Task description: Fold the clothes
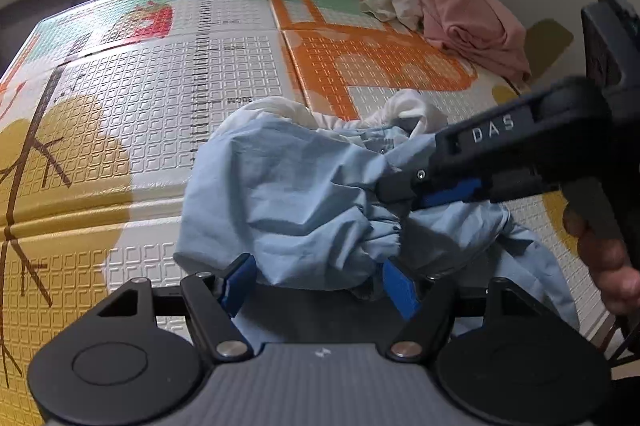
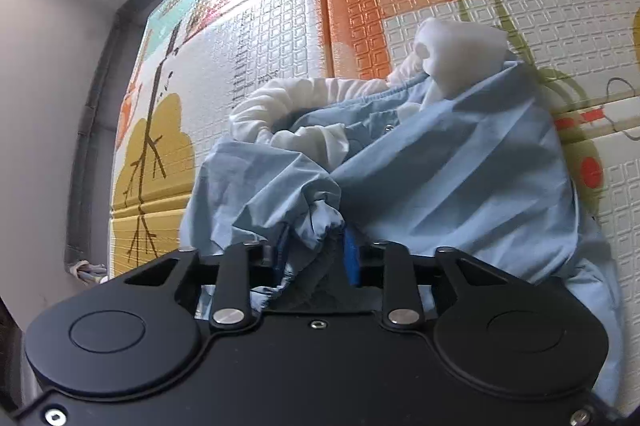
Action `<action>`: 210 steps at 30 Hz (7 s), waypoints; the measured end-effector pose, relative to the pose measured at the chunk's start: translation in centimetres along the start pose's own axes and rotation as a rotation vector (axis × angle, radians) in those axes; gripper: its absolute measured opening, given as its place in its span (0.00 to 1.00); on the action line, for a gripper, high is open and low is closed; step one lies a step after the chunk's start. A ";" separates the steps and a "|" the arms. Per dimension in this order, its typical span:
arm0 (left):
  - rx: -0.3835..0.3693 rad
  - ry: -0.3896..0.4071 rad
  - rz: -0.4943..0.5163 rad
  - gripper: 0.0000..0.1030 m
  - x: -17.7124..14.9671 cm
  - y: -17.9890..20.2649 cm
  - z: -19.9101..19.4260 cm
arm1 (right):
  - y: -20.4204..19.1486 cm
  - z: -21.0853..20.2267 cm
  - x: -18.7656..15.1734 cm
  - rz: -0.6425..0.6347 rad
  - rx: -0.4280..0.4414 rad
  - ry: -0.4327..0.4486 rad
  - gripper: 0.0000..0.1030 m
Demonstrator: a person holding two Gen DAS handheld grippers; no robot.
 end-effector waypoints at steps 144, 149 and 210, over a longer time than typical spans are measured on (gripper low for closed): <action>-0.047 -0.118 -0.244 0.44 6.3 -1.7 10.4 | 4.0 1.3 0.3 -0.148 -0.303 -0.008 0.03; -0.050 -0.139 -0.266 0.39 6.0 -2.5 11.1 | 5.3 2.3 0.2 -0.115 -0.283 -0.023 0.02; -0.124 -0.264 -0.204 0.50 -0.8 -0.9 6.9 | 3.9 1.6 -4.3 -0.138 -0.177 -0.068 0.00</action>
Point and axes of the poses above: each gripper's, at about its wrist camera, not at the fingertips, and z roughly the way its jaws point, y to its right, x to its top, the point moved 6 cm from there along z, roughly the way its jaws point, and after that the axes turned 1 degree about -z, right-handed, at the moved point
